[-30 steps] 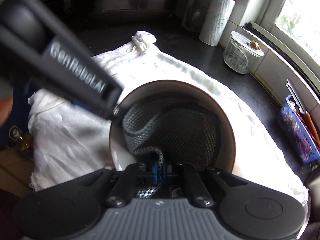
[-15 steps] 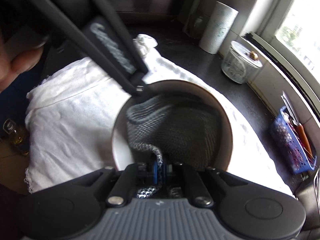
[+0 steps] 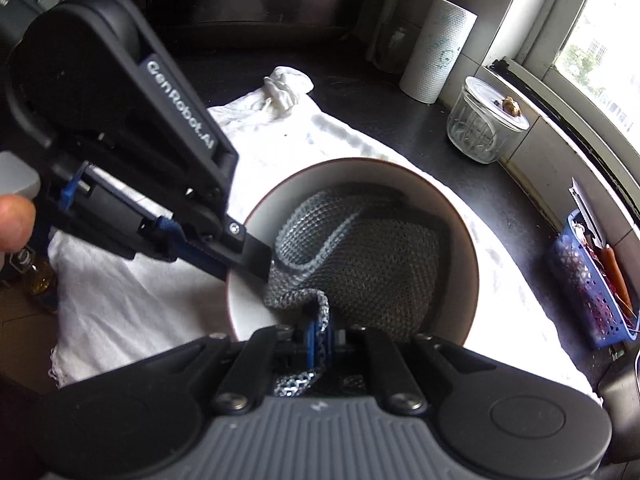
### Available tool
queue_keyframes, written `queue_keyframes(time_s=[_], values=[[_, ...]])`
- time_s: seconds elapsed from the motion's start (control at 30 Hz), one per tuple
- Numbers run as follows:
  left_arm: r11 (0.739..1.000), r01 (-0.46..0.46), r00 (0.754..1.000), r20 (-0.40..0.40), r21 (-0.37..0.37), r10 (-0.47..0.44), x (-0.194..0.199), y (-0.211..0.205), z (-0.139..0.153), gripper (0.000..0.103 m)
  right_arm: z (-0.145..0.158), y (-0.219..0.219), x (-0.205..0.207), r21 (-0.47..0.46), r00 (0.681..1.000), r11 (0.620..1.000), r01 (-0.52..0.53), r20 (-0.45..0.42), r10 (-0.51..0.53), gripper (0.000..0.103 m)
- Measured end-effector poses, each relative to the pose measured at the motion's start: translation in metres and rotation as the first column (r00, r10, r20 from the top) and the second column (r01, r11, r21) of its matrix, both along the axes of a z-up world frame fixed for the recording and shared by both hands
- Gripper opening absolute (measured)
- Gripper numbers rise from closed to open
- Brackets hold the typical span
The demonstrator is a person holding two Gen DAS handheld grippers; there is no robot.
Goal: Clean bowl
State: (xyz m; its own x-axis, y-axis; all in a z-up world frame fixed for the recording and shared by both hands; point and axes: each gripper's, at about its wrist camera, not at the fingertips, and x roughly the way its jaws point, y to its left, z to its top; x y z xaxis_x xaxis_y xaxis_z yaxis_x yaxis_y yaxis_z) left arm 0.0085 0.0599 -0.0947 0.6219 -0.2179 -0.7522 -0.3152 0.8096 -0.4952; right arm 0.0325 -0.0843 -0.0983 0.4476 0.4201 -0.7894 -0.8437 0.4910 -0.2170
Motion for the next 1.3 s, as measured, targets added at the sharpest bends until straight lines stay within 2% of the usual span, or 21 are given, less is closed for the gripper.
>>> queue_keyframes(time_s=[0.03,0.13,0.2,0.33,0.43,0.53,0.6,0.8,0.83,0.93,1.07,1.17,1.3], values=[[0.996,0.041,0.999,0.016,0.074,-0.043,0.002,-0.007,0.005,0.011,0.000,-0.001,-0.001,-0.001,1.000,1.000,-0.002,0.000,0.002,0.006],[0.969,0.145,0.986,0.055,0.201,-0.158,0.004,-0.022,0.015,0.010,0.001,-0.002,0.000,0.000,1.000,1.000,-0.007,0.010,0.007,0.006],[0.958,0.178,0.979,0.063,0.224,-0.196,0.006,-0.024,0.018,0.010,0.004,-0.003,-0.001,0.003,1.000,1.000,-0.013,0.027,0.013,0.005],[0.959,0.181,0.980,0.045,0.217,-0.195,0.012,-0.024,0.023,0.010,0.012,-0.007,-0.008,-0.012,0.991,0.998,-0.058,0.117,0.059,0.005],[0.963,0.178,0.981,0.043,0.204,-0.191,0.015,-0.023,0.025,0.010,0.020,-0.010,-0.017,-0.045,0.967,0.993,-0.111,0.226,0.118,0.004],[0.960,0.184,0.979,0.048,0.210,-0.198,0.016,-0.026,0.026,0.010,0.025,-0.011,-0.027,-0.111,0.908,0.976,-0.186,0.359,0.214,0.004],[0.962,0.180,0.980,0.049,0.204,-0.194,0.016,-0.026,0.026,0.009,0.020,-0.009,-0.028,-0.188,0.861,0.953,-0.236,0.415,0.295,0.004],[0.981,0.139,0.988,0.047,0.138,-0.147,0.015,-0.019,0.022,0.009,-0.001,-0.003,-0.016,-0.342,0.816,0.893,-0.293,0.398,0.420,0.004],[0.983,0.133,0.989,0.048,0.128,-0.140,0.014,-0.018,0.022,0.009,-0.004,-0.002,-0.014,-0.354,0.817,0.888,-0.294,0.390,0.426,0.005],[0.992,0.097,0.994,0.046,0.079,-0.101,0.012,-0.012,0.018,0.010,-0.013,0.003,-0.006,-0.378,0.845,0.883,-0.278,0.340,0.412,0.005],[0.998,-0.008,1.000,0.021,-0.057,0.010,0.006,0.004,0.007,0.010,-0.014,0.008,0.005,-0.339,0.893,0.912,-0.231,0.299,0.337,0.005],[0.984,-0.089,0.996,-0.009,-0.157,0.089,0.001,0.014,-0.002,0.010,-0.007,0.012,0.011,-0.269,0.941,0.948,-0.172,0.240,0.238,0.005],[0.941,-0.192,0.981,-0.065,-0.280,0.181,-0.006,0.025,-0.012,0.012,0.000,0.016,0.022,-0.164,0.989,0.983,-0.086,0.104,0.104,0.005]])
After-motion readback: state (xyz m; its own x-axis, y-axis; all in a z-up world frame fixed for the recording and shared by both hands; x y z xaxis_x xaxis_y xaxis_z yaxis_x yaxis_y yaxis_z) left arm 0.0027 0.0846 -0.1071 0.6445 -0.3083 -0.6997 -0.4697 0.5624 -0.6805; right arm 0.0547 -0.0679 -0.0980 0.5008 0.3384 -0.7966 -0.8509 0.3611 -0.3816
